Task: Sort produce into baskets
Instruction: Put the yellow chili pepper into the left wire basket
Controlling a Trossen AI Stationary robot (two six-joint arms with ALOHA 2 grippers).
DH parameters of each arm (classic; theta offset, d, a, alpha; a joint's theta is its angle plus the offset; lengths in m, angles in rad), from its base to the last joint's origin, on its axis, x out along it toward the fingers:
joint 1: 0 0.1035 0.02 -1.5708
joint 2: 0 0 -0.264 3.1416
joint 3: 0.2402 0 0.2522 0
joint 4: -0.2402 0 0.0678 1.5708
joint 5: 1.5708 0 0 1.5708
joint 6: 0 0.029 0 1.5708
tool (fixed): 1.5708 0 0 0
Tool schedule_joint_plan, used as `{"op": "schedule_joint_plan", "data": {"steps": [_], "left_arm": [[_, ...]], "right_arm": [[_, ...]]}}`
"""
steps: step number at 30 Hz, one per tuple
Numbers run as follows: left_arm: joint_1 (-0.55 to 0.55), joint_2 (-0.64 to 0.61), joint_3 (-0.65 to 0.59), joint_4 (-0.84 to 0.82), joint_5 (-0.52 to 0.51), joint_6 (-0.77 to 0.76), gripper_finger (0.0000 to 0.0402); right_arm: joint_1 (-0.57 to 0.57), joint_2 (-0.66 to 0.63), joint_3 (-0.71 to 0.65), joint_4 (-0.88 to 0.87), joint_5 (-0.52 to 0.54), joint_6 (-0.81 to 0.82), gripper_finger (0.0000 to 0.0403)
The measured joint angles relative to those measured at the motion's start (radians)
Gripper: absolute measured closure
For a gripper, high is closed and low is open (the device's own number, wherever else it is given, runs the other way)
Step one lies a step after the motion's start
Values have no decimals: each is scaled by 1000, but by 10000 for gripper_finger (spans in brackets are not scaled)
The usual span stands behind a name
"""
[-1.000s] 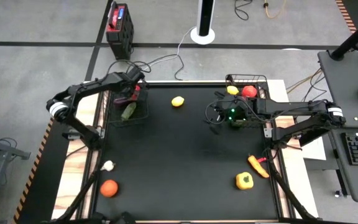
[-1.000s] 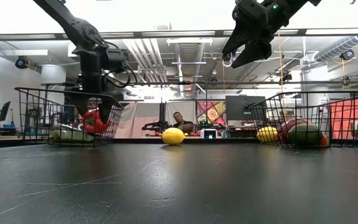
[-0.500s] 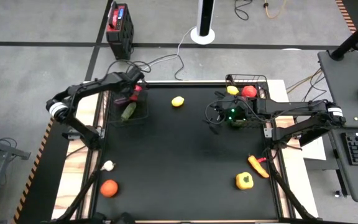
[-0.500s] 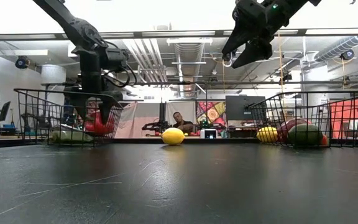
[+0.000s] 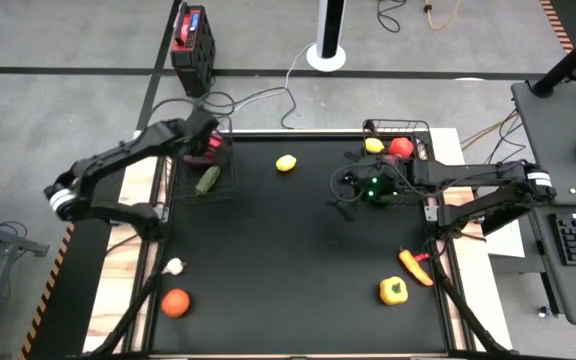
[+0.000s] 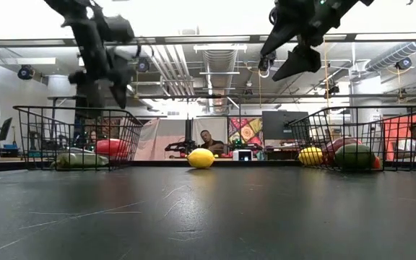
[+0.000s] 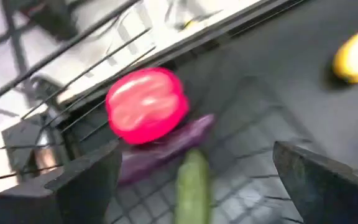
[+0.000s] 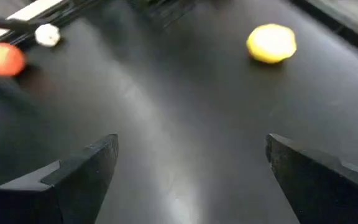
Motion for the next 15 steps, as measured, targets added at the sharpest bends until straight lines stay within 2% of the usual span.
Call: {"op": "schedule_joint_plan", "data": {"steps": [8,15], "left_arm": [[-253,-171,0,27,-23,-74,7],[-574,-207,0,29,-180,-198,8]], "right_arm": [[139,2,99,-161,0,145,7],[307,38,212,-278,42,256,7]]}}
